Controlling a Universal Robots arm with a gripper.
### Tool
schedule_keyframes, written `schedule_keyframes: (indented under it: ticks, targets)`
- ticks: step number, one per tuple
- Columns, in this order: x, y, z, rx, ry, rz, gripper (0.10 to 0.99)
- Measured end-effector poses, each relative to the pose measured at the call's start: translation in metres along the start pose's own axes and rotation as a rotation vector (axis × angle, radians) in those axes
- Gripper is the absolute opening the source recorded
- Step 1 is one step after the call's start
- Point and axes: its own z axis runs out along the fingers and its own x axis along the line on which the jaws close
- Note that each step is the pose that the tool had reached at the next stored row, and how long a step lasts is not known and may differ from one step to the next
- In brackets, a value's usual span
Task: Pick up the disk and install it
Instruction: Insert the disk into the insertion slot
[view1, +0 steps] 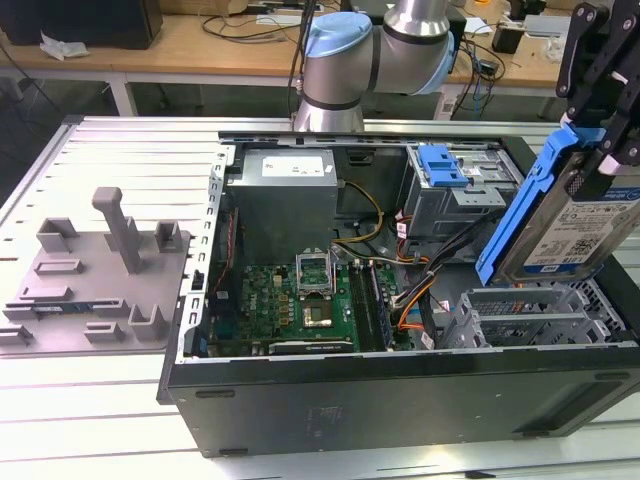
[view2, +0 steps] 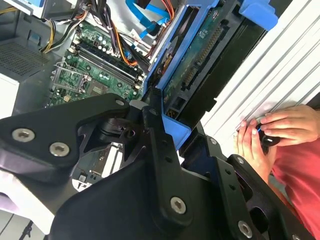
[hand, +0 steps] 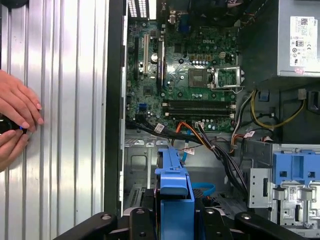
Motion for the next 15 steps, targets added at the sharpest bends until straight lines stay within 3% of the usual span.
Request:
schedule_keyframes:
  ticks: [15]
  targets:
    - [0.0017,-0.0001,0.0016,0.000,0.0000,0.012,0.369]
